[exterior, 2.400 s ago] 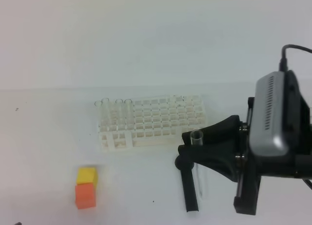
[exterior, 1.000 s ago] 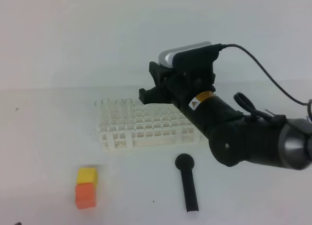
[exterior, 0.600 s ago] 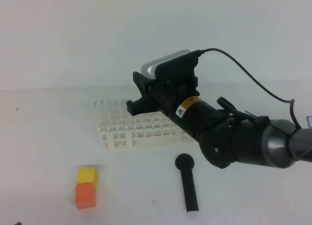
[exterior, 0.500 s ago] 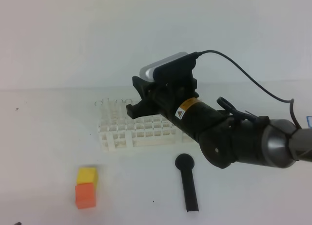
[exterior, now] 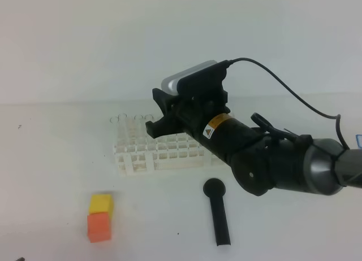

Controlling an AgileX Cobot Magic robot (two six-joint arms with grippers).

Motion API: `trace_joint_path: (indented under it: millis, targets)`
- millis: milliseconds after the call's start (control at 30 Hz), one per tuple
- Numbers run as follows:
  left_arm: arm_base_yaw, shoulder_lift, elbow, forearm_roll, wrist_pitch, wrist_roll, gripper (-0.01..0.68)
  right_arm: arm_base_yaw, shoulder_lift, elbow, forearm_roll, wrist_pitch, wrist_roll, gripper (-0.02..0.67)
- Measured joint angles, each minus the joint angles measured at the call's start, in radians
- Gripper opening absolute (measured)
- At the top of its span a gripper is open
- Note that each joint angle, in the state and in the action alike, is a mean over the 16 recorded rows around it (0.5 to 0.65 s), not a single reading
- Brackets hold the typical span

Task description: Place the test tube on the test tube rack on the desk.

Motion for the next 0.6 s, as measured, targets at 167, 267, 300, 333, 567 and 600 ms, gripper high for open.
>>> trace_joint_path:
  millis: [167,267,300,333,567,600]
  targets:
    - [0.000,0.000,0.000,0.000,0.000,0.000,-0.001,0.000,0.007,-0.006,-0.011,-0.004,0.010,0.120]
    - [0.000,0.000,0.000,0.000,0.000,0.000,-0.001,0.000,0.012,-0.011,-0.021,-0.003,0.015,0.120]
    - [0.000,0.000,0.000,0.000,0.000,0.000,-0.001,0.000,0.014,-0.013,-0.024,-0.002,0.016,0.120]
    - [0.000,0.000,0.000,0.000,0.000,0.000,-0.001,0.000,0.015,-0.014,-0.027,-0.001,0.016,0.120]
    - [0.000,0.000,0.000,0.000,0.000,0.000,-0.001,0.000,0.025,-0.025,-0.050,0.016,0.000,0.120]
    - [0.000,0.000,0.000,0.000,0.000,0.000,-0.001,0.000,0.025,-0.026,-0.052,0.019,-0.003,0.121]
